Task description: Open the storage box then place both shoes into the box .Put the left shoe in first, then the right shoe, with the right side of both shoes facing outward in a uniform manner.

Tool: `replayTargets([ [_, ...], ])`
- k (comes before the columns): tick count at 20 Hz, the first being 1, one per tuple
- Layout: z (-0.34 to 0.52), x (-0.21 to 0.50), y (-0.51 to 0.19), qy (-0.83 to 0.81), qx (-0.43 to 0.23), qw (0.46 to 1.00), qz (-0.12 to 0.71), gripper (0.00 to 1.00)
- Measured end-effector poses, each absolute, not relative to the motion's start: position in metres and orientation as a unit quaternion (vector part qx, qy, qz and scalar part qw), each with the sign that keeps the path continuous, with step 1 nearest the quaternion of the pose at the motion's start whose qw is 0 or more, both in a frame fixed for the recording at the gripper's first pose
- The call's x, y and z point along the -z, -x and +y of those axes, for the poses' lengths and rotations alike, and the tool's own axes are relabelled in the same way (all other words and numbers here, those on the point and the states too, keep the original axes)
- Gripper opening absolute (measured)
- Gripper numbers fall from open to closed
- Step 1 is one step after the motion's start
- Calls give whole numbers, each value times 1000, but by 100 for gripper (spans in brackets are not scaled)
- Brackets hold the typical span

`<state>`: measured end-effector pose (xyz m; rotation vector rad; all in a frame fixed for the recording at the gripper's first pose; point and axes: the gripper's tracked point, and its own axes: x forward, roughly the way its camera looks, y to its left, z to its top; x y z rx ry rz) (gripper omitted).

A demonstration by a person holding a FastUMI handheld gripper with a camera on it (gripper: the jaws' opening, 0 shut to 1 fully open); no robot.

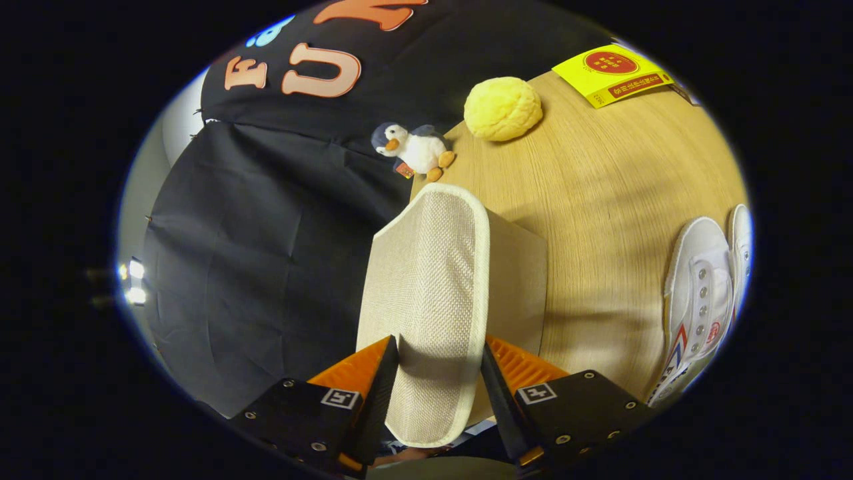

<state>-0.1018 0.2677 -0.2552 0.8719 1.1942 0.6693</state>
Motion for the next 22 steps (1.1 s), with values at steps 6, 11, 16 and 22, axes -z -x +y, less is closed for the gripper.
replayTargets([
  [6,274,192,86,-414,-328,691,493,46],
  [11,300,136,69,-439,-354,684,462,21],
  [16,347,96,64,-439,-381,675,455,14],
  [22,404,67,59,-401,-402,689,450,13],
])
